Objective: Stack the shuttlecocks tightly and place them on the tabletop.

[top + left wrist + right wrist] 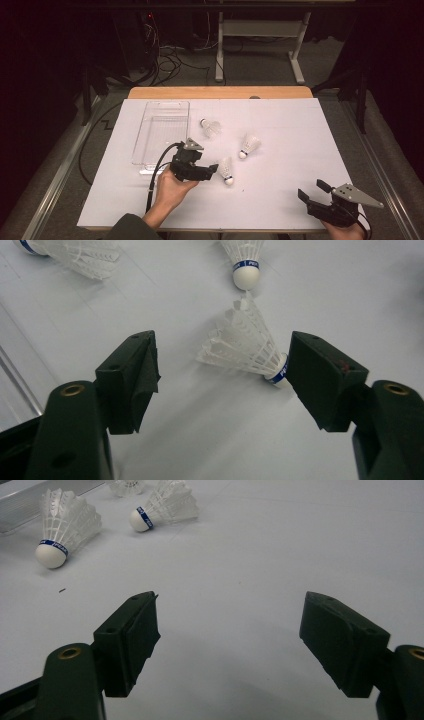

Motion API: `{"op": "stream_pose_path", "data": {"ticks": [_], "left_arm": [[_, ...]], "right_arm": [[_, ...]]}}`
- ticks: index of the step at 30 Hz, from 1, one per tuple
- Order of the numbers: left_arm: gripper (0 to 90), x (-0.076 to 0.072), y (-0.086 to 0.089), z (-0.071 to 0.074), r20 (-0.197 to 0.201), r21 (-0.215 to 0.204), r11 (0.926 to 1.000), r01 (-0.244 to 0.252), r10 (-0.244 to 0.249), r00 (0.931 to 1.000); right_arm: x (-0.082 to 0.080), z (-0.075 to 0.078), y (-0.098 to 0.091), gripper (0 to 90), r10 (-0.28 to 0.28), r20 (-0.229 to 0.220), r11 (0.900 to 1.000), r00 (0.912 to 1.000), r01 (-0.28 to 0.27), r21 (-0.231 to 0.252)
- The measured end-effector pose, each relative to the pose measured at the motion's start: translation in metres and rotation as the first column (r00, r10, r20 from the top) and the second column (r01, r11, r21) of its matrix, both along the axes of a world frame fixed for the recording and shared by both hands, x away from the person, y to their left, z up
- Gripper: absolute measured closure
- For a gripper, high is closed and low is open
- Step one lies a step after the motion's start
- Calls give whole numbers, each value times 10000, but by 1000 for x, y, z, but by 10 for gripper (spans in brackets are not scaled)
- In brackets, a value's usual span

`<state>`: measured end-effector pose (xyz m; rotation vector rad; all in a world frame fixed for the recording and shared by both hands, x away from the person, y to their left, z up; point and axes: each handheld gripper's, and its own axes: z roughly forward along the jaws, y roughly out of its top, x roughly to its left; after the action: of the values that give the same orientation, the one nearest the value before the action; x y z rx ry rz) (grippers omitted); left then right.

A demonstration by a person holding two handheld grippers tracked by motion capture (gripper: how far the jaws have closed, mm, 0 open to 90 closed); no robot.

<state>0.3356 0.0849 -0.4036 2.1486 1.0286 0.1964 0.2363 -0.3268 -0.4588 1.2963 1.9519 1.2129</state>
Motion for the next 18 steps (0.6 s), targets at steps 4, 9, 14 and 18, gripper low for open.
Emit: {"op": "stream_pose_path", "data": {"ticks": [4, 9, 14, 18], "left_arm": [[298, 7, -2, 3, -5, 126, 9999, -61, 61, 10000], [297, 14, -5, 6, 33, 306, 9994, -142, 141, 9999], [294, 20, -8, 7, 22, 372, 9992, -134, 134, 9999], [293, 24, -11, 8, 77, 465, 9988, -173, 170, 9998]], "right_arm": [[0, 0, 0, 244, 23, -8, 10000, 10000, -23, 2], [0, 0, 0, 244, 33, 3, 10000, 10000, -33, -5], [0, 0, 0, 244, 43, 3, 10000, 10000, -43, -10], [0, 0, 0, 244, 48, 7, 10000, 10000, -48, -6]]}}
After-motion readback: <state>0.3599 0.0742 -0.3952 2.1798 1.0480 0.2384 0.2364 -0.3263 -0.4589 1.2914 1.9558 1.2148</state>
